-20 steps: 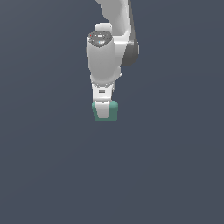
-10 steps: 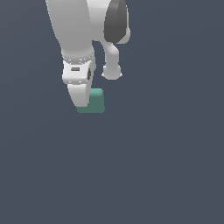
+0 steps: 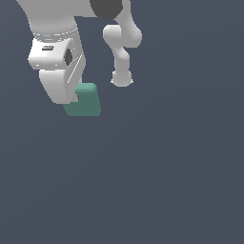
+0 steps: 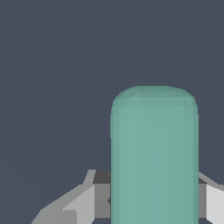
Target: Pick up the object and move it to a goal position.
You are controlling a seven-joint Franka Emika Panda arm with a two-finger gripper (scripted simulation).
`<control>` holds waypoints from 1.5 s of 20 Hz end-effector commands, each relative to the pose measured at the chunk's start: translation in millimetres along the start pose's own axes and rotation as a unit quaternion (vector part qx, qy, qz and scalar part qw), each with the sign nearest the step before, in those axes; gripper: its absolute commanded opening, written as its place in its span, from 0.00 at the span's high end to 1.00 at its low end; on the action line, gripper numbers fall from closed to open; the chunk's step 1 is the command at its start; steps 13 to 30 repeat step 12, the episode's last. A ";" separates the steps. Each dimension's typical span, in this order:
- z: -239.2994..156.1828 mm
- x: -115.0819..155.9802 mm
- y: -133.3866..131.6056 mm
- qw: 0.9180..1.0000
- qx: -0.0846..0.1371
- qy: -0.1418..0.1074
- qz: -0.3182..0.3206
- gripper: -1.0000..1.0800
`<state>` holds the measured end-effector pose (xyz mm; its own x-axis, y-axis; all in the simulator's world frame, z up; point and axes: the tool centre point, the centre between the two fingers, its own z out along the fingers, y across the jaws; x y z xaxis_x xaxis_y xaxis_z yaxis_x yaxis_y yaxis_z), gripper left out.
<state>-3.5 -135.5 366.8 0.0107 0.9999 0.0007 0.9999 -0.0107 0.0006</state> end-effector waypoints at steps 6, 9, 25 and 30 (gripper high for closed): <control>-21.9 -13.9 7.9 1.000 0.000 0.000 0.000 1.00; -25.0 -15.9 9.4 1.000 0.000 0.000 0.000 1.00; -25.7 -16.4 10.1 1.000 0.000 0.000 0.000 1.00; -25.7 -16.4 10.1 1.000 0.000 0.000 0.000 1.00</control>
